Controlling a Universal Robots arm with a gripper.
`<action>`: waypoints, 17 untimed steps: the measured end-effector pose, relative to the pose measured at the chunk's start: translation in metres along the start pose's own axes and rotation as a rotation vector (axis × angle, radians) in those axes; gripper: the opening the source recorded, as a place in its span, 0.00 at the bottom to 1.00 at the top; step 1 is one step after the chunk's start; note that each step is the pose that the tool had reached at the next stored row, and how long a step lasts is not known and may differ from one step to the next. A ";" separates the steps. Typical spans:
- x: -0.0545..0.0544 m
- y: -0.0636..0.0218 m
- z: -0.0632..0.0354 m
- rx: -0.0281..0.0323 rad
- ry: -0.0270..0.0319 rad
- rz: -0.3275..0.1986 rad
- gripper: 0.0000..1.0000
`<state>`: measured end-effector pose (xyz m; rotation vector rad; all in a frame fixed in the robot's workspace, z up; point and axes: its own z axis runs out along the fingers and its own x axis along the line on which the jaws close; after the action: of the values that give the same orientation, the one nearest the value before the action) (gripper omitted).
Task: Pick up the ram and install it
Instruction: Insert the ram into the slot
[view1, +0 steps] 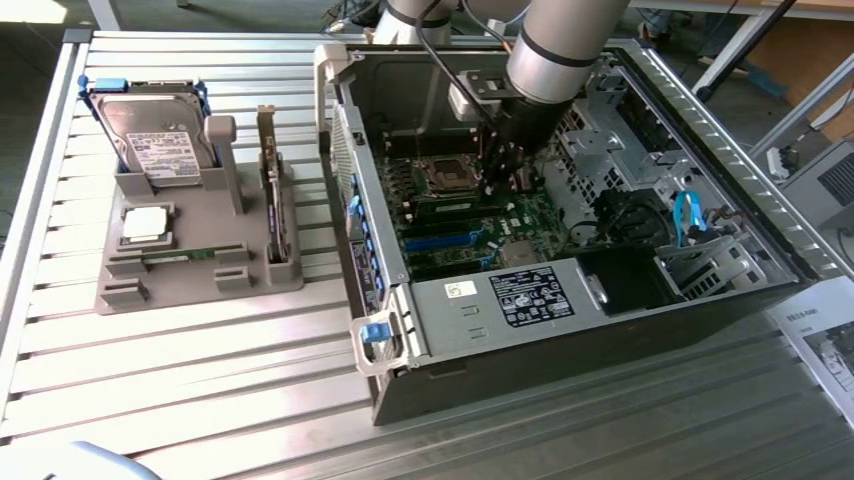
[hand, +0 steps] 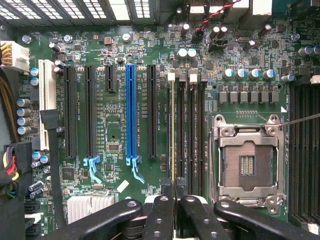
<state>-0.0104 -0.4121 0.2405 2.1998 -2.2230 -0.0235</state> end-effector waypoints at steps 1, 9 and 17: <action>0.000 -0.0003 0.0000 -0.0007 0.0000 0.000 0.12; 0.000 -0.0007 0.0000 -0.0029 0.0000 0.000 0.12; 0.000 -0.0001 0.0001 -0.0029 0.0000 0.001 0.12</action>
<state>-0.0103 -0.4121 0.2404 2.1974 -2.2225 -0.0267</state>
